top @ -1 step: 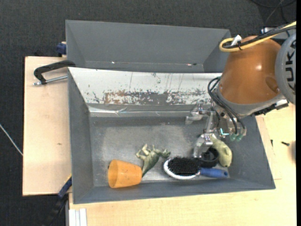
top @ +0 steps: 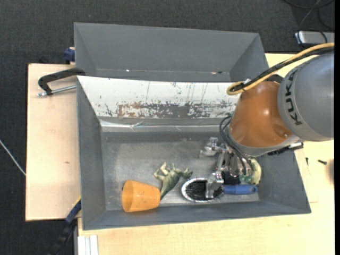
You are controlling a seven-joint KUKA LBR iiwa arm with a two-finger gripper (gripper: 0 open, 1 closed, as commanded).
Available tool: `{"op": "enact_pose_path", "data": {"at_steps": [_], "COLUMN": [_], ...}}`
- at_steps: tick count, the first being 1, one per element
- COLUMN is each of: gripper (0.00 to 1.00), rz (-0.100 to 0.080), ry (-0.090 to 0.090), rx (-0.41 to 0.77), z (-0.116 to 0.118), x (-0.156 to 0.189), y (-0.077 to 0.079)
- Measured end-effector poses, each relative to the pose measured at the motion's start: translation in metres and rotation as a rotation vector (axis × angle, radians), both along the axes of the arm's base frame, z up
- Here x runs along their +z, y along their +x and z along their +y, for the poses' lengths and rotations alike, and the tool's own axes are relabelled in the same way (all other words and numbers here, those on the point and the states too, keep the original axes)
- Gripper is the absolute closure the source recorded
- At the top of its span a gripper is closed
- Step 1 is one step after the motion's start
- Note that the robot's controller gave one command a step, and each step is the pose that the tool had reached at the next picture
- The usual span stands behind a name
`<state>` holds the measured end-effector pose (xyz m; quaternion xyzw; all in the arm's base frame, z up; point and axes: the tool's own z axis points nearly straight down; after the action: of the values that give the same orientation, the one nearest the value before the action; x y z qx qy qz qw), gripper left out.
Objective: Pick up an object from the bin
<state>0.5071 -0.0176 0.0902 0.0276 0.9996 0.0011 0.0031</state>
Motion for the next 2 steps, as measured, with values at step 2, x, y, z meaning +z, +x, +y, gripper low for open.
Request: {"op": "enact_pose_path", "data": {"at_steps": [2], "gripper": [1.00], "rz": [-0.007], "ry": [-0.004], "rx": [0.165], "z": [-0.003], "x": [0.137], "y": [0.006]}}
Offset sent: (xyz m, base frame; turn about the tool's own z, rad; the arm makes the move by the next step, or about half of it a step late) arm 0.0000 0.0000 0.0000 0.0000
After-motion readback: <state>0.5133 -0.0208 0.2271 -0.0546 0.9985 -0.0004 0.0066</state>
